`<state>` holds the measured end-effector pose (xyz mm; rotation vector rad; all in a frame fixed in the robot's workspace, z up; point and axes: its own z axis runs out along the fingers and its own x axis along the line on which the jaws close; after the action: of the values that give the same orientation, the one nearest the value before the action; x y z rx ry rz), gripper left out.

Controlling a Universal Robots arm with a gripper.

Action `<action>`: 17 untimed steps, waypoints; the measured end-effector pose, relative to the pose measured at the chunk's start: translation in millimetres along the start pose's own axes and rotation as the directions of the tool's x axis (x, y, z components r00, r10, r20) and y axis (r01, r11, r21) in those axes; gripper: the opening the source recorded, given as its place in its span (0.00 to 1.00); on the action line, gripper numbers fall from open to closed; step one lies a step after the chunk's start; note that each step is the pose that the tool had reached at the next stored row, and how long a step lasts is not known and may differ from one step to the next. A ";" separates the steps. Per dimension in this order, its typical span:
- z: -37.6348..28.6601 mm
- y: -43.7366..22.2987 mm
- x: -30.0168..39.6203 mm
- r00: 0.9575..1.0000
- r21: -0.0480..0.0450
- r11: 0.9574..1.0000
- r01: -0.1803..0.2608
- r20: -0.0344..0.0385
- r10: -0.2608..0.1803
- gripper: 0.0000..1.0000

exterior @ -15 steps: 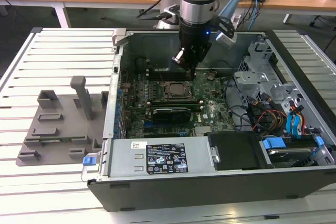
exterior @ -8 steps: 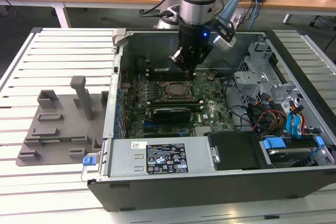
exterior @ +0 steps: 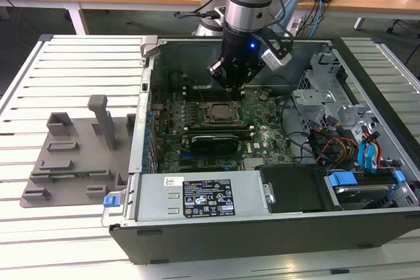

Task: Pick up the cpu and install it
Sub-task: 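Install the first cpu locking lever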

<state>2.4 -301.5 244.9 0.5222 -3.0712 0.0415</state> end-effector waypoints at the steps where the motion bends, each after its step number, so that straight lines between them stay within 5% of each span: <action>1: 0.1 0.0 0.0 1.000 -0.001 1.000 -0.023 0.000 0.023 0.11; 3: 0.4 0.0 0.0 0.996 -0.002 0.996 -0.091 -0.002 0.091 0.11; 7: 0.6 0.0 0.0 0.990 -0.004 0.990 -0.143 -0.003 0.143 0.11; 11: 0.7 0.0 0.0 0.973 -0.006 0.973 -0.230 -0.006 0.230 0.11; 17: -1.5 -0.1 0.0 0.971 -0.004 0.971 -0.239 -0.006 0.239 0.11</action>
<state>2.4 -301.5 246.4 0.1476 -3.1087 0.0398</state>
